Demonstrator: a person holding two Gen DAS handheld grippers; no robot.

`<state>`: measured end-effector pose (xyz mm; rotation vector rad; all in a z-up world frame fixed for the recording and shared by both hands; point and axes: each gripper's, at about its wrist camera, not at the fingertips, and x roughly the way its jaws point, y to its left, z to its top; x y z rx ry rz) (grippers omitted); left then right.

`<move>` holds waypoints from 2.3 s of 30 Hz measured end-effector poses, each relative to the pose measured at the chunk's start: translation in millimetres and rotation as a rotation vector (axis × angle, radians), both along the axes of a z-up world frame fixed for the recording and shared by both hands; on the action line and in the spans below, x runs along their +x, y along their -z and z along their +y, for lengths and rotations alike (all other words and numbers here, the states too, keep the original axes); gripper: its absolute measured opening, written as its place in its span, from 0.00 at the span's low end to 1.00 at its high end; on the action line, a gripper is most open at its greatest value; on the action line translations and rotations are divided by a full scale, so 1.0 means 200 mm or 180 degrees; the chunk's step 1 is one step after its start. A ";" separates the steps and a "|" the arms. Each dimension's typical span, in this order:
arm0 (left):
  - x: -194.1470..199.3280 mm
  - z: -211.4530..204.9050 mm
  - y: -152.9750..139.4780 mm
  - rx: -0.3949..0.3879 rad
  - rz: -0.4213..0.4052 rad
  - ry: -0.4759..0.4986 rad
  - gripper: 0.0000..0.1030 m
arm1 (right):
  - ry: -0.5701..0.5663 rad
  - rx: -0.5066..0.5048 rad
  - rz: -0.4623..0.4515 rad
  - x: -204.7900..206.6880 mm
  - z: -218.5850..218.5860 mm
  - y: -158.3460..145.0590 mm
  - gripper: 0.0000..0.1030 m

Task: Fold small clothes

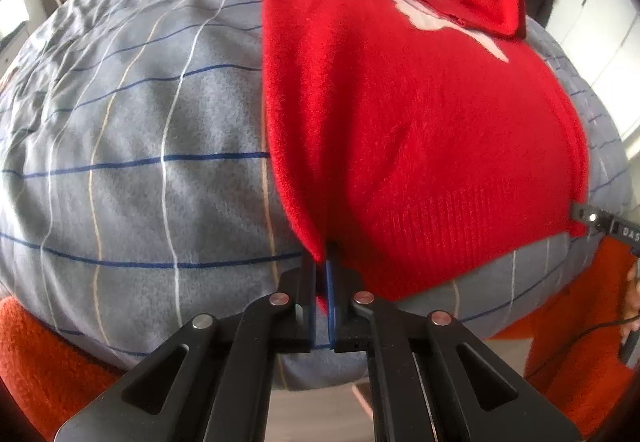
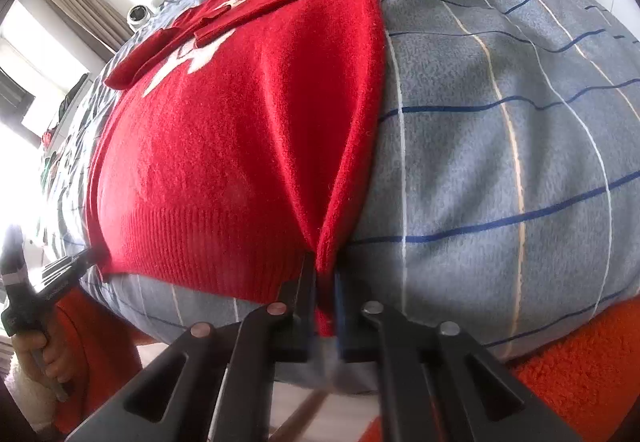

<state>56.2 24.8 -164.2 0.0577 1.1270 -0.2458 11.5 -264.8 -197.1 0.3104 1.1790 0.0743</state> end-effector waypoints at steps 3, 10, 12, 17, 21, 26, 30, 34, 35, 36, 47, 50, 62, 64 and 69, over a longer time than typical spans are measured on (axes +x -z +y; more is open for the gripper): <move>0.01 -0.04 0.01 0.0053 -0.0040 0.0024 0.03 | 0.0002 -0.0027 -0.0017 -0.02 0.00 0.00 0.07; 0.01 -0.06 0.02 0.0100 -0.0080 0.0033 0.03 | 0.0024 0.0020 -0.0042 -0.04 -0.01 0.00 0.07; 0.00 -0.06 0.02 0.0124 -0.0096 0.0042 0.03 | 0.0029 0.0028 -0.0048 -0.04 -0.02 0.00 0.07; -0.01 -0.07 0.02 0.0141 -0.0116 0.0049 0.03 | 0.0040 0.0033 -0.0061 -0.05 -0.03 0.00 0.07; -0.02 -0.07 0.02 0.0140 -0.0133 0.0048 0.03 | 0.0045 0.0035 -0.0063 -0.05 -0.03 0.00 0.07; -0.03 -0.05 0.00 0.0103 -0.0124 0.0022 0.08 | 0.0059 0.0058 -0.0069 -0.06 -0.04 -0.01 0.09; -0.07 0.00 -0.03 0.0051 -0.0081 -0.0024 0.49 | 0.0064 0.0071 -0.0051 -0.07 -0.04 -0.03 0.15; -0.16 0.05 -0.09 0.0020 -0.0055 -0.0057 0.55 | 0.0085 0.0126 0.0081 -0.11 -0.05 -0.04 0.48; -0.19 0.06 -0.11 0.0001 -0.0071 -0.0075 0.56 | 0.0090 0.0114 0.0144 -0.13 -0.05 -0.05 0.56; -0.21 0.08 -0.14 -0.0021 -0.0101 -0.0086 0.59 | 0.0084 0.0082 0.0190 -0.15 -0.06 -0.07 0.57; -0.05 0.45 -0.38 0.0195 -0.1085 -0.1014 0.83 | -0.0300 -0.1401 -0.0684 0.03 -0.13 -0.64 0.58; -0.03 0.52 -0.26 0.0336 -0.1011 -0.1250 0.83 | -0.0733 -0.1509 -0.1107 0.22 0.01 -0.74 0.65; 0.01 0.55 -0.17 0.0472 -0.0804 -0.1327 0.83 | -0.1482 -0.1067 -0.0851 1.00 0.49 -0.18 0.21; 0.01 0.55 -0.16 0.0453 -0.0789 -0.1317 0.83 | -0.1006 -0.0850 -0.0933 1.02 0.30 -0.27 0.07; 0.03 0.55 -0.16 0.0360 -0.0729 -0.1328 0.83 | 0.0011 -0.0793 -0.1214 0.92 -0.39 -0.62 0.07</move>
